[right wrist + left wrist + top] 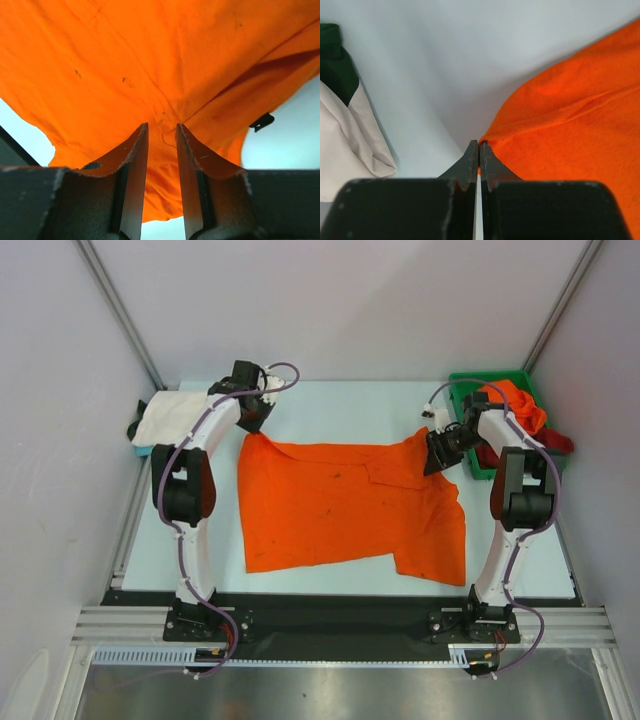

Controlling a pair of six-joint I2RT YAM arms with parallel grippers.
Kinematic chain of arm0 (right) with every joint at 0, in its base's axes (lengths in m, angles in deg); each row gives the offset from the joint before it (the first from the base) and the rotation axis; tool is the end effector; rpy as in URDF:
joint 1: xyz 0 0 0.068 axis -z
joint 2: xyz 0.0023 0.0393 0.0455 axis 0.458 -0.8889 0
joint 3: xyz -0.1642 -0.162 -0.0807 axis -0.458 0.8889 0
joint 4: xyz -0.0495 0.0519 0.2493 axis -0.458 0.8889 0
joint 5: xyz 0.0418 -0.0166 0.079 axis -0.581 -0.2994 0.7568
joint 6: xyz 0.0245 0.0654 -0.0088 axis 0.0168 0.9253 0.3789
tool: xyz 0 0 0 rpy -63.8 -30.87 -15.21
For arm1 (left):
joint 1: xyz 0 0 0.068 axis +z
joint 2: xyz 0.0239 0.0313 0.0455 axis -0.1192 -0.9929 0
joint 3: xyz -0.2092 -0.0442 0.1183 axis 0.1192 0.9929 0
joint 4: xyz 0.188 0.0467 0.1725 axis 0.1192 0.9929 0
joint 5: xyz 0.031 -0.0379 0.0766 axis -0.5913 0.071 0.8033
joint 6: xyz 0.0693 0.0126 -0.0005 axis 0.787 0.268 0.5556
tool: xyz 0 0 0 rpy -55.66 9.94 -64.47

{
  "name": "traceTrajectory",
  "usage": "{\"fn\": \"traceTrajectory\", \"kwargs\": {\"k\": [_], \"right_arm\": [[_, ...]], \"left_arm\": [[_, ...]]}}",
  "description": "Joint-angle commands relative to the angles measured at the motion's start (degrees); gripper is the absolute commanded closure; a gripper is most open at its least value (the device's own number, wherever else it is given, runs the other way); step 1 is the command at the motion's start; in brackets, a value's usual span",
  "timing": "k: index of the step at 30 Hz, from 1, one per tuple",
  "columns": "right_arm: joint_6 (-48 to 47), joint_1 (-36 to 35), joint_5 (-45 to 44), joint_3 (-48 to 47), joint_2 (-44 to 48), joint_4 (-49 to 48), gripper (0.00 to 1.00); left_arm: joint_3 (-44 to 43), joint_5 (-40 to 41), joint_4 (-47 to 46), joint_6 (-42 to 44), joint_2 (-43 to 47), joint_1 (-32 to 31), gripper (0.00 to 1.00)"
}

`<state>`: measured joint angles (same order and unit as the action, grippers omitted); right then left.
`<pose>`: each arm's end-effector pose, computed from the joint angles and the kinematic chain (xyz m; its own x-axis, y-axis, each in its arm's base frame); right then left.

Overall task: Fold and stack the t-shirts
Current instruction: Flatten the tshirt out

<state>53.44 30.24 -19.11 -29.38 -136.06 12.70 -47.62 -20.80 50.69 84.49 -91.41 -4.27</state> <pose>0.3924 0.0130 0.1537 -0.7592 -0.4295 -0.4891 -0.6221 0.6997 0.3512 0.4546 -0.0890 0.2007 -0.7047 0.5105 -0.4927 0.4805 0.8543 0.1979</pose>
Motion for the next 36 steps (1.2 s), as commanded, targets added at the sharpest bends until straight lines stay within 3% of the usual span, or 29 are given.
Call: {"fn": "traceTrajectory", "kwargs": {"k": [1, 36], "right_arm": [[-1.65, -0.52, 1.63, -2.97, -1.12, 1.76, 0.67], [-3.05, -2.54, -4.00, -2.36, -5.61, 3.34, 0.64]], "left_arm": [[0.08, 1.29, -0.55, -1.02, 2.36, -0.31, 1.00], [-0.10, 3.31, -1.25, -1.19, 1.12, -0.58, 1.00]]}}
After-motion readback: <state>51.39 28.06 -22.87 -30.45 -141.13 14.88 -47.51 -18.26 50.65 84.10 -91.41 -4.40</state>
